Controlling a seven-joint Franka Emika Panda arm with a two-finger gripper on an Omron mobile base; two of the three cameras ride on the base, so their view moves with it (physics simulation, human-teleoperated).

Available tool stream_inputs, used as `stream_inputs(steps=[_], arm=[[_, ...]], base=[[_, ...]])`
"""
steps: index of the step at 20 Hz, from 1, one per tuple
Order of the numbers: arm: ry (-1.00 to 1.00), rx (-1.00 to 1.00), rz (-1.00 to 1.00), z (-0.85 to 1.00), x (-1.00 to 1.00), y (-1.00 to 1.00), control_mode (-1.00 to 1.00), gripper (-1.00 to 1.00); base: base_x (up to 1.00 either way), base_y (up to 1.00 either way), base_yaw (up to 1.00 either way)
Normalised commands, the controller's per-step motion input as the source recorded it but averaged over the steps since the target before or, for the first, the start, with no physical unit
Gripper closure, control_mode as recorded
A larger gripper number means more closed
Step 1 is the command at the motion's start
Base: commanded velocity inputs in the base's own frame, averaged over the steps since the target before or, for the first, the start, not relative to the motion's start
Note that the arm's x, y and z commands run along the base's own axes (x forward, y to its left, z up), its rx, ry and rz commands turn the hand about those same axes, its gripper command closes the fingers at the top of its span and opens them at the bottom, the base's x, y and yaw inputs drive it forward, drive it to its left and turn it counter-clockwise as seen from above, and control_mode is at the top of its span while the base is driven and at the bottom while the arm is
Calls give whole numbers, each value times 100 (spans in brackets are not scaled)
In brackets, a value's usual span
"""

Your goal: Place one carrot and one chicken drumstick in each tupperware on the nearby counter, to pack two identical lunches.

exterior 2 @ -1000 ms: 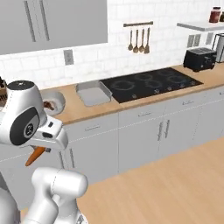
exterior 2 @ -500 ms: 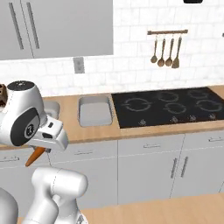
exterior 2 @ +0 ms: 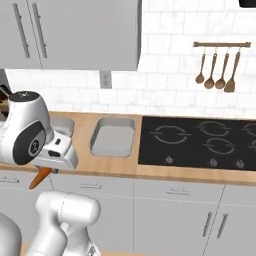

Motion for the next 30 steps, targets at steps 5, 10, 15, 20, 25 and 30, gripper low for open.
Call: stream_inputs(steps=[5,10,15,20,25,30], arm=[[0,0,0,0,0,0,100,100],[0,0,0,0,0,0,100,100],[0,0,0,0,0,0,100,100],[0,0,1,-2,31,0,-100,100],[0,0,6,-22,100,16,-100,100],[7,0,4,-56,100,10,-100,100]], base=[[74,-65,26],[63,-28,6],[12,0,2],[6,0,0],[0,0,0],[0,0,0]])
